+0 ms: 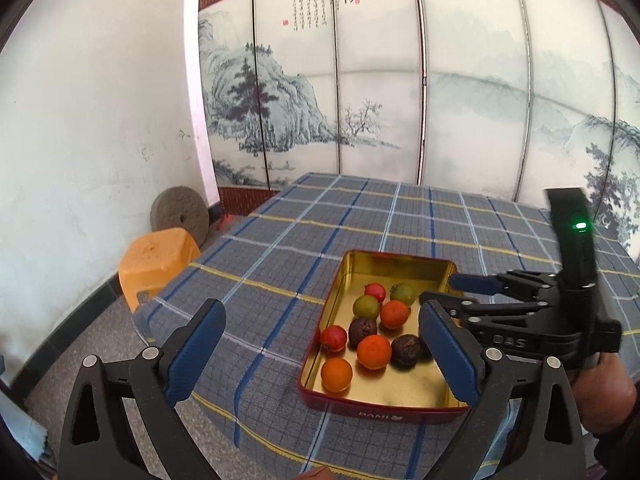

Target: Organize fruits

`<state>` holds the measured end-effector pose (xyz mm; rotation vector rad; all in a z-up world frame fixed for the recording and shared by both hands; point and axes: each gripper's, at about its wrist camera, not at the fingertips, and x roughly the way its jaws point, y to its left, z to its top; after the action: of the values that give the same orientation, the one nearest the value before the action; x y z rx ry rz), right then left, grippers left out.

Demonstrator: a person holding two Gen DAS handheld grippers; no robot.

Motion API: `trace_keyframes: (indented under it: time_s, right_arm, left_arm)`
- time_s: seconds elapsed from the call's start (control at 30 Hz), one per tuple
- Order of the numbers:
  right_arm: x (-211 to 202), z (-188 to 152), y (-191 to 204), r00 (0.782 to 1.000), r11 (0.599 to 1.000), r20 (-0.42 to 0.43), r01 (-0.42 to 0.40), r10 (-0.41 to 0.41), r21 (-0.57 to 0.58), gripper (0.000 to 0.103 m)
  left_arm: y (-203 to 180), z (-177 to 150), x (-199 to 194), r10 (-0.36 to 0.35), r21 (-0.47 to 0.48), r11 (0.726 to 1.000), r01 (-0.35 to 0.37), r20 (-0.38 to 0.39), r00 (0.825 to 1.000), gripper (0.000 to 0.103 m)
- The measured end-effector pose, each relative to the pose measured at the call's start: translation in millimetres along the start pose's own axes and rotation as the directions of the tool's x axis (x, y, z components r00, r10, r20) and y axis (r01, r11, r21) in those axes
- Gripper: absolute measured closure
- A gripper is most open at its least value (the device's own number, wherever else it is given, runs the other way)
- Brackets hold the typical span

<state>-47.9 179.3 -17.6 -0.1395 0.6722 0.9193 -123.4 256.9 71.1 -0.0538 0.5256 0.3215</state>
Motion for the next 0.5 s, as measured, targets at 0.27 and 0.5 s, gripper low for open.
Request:
trace_keyframes:
  time_s: [0.27, 0.5]
  right_arm:
    - [-82.2, -6.9, 38.4, 0.973, 0.989, 0.207, 0.119, -0.098, -0.093, 0.025]
    - [-140.4, -19.7, 61.5, 0.912, 0.960, 0.366, 0.247, -0.186, -0.129, 0.005]
  left_arm:
    - [-0.3, 5.8, -29.3, -0.003, -0.009, 1.000, 0.004, 0.089, 0.996, 0.000]
    - [-3.9, 10.4, -50.9, -0.002, -0.024, 1.000, 0.005, 0.131, 0.991, 0.000]
